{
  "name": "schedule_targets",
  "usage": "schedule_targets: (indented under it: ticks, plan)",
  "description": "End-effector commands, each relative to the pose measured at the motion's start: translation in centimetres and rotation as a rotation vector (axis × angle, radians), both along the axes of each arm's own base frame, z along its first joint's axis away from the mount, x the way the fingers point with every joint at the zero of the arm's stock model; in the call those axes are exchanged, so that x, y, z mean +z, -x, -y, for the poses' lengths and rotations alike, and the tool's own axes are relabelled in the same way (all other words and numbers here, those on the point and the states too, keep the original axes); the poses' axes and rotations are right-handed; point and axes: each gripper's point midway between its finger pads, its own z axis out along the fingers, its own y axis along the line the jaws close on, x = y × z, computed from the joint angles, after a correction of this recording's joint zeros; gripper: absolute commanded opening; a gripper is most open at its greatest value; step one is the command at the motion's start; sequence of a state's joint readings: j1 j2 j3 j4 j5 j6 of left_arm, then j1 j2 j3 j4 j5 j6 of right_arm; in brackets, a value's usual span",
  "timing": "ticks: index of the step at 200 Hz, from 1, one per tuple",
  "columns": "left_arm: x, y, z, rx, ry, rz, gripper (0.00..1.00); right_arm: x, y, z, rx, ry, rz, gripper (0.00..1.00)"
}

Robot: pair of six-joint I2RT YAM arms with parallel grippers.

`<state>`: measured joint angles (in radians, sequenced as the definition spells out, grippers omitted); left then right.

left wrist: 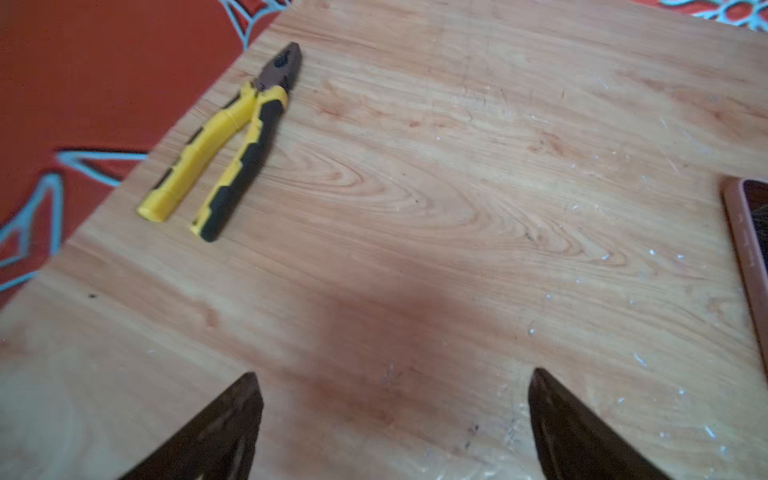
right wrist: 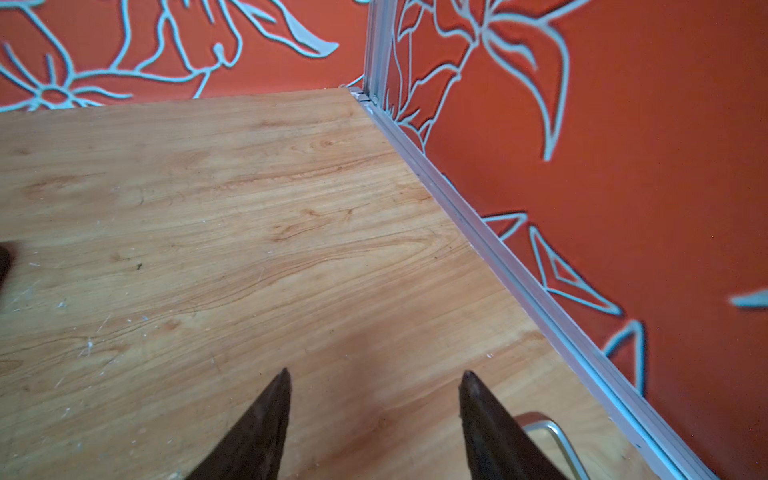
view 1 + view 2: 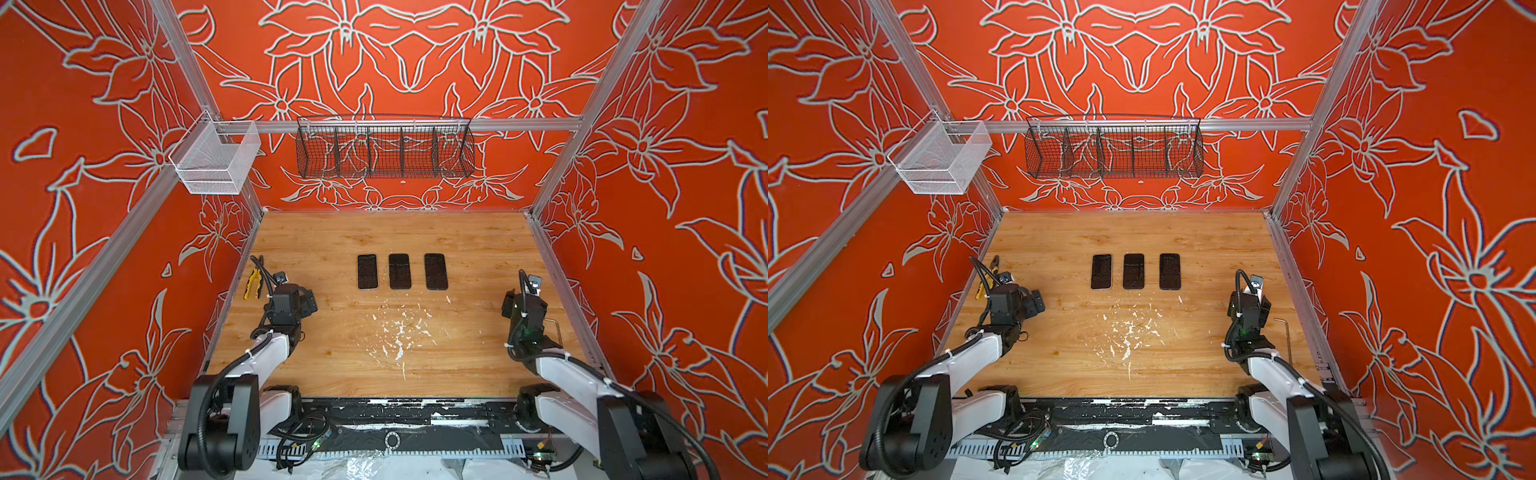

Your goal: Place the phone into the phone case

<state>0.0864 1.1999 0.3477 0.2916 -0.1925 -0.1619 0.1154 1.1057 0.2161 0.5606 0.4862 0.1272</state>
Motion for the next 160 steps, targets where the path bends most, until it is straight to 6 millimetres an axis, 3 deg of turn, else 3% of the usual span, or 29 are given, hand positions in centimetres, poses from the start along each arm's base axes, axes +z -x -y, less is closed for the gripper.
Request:
schedule_targets:
  ticks: [1, 14, 37, 53, 61, 80, 89, 111, 160]
  plan:
    - [3.7, -4.4, 3.0, -0.228, 0.023, 0.195, 0.97, 2.2, -2.8, -2.2, 0.156, 0.03, 0.105, 0.66]
    - [3.1, -4.9, 3.5, -0.262, 0.033, 0.189, 0.97, 1.8, -3.8, -2.9, 0.206, 0.044, 0.109, 0.66]
    - [2.7, -4.9, 5.2, -0.373, 0.046, 0.205, 0.97, 0.2, -4.6, -6.1, 0.415, 0.015, 0.05, 0.63]
    - [2.3, -3.8, 6.8, -0.465, 0.032, 0.232, 0.97, -0.6, -5.0, -6.0, 0.409, 0.017, 0.094, 0.62]
    - [2.3, -3.6, 7.4, -0.497, 0.031, 0.27, 0.97, -1.2, -5.0, -5.5, 0.384, 0.005, 0.031, 0.65]
    - [2.0, -4.3, 6.7, -0.455, 0.037, 0.233, 0.97, -1.1, -5.9, -4.1, 0.32, -0.026, 0.031, 0.75]
    - [1.9, -4.5, 6.0, -0.415, 0.033, 0.212, 0.97, -1.5, -5.8, -4.1, 0.313, -0.03, -0.009, 0.85]
    - [1.7, -4.7, 5.0, -0.345, 0.012, 0.215, 0.97, -1.3, -6.0, -4.0, 0.316, -0.029, 0.012, 0.97]
    - [1.8, -4.6, 5.2, -0.344, -0.002, 0.212, 0.97, -1.3, -5.9, -4.1, 0.316, -0.03, 0.004, 0.98]
